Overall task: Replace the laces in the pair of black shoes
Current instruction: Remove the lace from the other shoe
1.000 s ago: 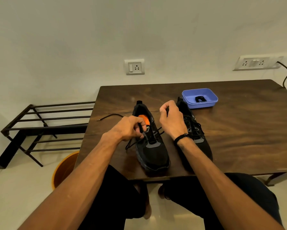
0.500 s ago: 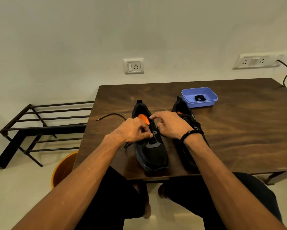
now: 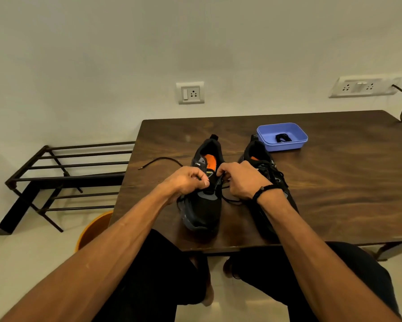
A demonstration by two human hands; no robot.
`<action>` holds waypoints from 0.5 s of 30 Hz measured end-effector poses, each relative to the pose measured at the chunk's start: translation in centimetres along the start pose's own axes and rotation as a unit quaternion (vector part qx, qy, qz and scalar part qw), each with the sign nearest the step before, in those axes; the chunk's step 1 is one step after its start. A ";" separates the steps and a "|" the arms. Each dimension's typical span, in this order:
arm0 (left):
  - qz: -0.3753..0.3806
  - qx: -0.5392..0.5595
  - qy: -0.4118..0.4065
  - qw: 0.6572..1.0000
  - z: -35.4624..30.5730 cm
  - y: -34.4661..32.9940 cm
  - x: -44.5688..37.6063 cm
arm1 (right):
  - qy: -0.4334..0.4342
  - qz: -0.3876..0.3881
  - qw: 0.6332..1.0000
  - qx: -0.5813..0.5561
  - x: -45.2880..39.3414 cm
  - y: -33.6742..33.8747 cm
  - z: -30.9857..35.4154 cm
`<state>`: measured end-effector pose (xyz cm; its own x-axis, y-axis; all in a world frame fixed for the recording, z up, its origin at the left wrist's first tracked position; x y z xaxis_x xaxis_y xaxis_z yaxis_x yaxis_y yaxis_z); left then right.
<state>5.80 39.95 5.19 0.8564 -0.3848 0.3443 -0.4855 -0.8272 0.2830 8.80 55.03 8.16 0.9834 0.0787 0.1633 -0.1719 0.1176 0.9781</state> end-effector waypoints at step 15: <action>0.003 0.148 0.220 0.964 4.4 -0.6 0.6 | 0.021 0.021 0.999 0.014 -0.4 -1.6 1.5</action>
<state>7.36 38.47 1.29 0.6642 -0.2322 0.7106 -0.3624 -0.9314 0.0343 8.77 53.35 6.74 0.9719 0.1254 0.1993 -0.2106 0.0847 0.9739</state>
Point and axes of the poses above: each hand's wrist, its own x-axis away from the middle knuckle, its own y-axis out of the back of the hand, z = x × y, the point moved 9 cm from there along -x, towards the middle knuckle, and after that the axes turned 12 degrees about x, right-handed, at the moved point
